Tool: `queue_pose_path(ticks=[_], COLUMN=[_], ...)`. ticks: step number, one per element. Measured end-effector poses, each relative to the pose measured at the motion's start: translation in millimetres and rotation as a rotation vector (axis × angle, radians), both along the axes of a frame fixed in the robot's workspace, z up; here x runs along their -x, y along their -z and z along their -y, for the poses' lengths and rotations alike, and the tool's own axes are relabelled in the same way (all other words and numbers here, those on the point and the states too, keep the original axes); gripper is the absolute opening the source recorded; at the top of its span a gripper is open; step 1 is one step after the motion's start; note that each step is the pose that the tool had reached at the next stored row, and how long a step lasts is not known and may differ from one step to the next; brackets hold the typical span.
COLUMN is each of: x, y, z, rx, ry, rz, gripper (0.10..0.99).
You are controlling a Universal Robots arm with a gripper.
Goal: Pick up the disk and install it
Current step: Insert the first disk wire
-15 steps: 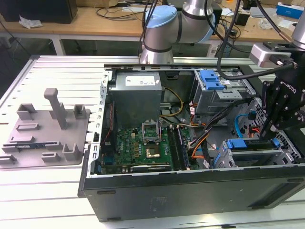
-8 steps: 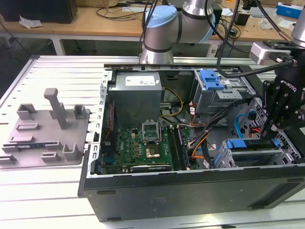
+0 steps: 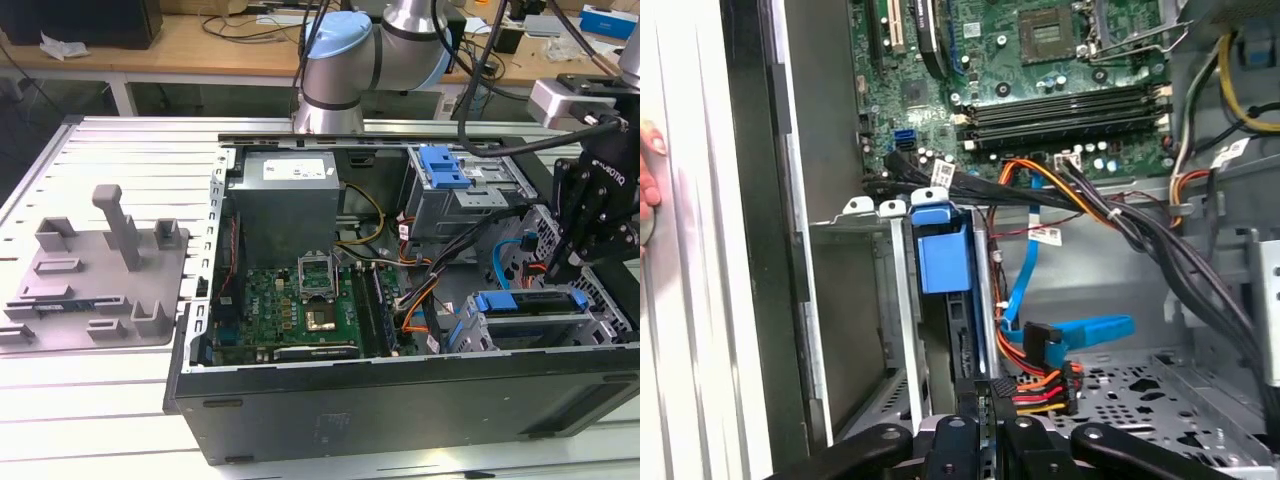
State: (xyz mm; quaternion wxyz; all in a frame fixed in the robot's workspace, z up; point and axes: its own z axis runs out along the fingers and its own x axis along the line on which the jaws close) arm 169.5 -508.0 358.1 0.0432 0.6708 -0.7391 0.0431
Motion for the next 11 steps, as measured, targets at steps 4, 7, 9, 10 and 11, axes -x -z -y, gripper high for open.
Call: queue_pose_path(ticks=[4,7,9,10,11], x=[0.0,0.0,0.3,0.6,0.6], y=[-2.6,-2.6,-1.3,-0.2,0.3], z=[10.5,10.6,10.7,10.6,10.6], rx=[-0.018,-0.018,-0.018,-0.018,-0.018], ry=[0.0,0.0,0.0,0.0,0.0], rz=[0.0,0.0,0.0,0.0,0.0], gripper=[0.161,0.161,0.161,0.161,0.161])
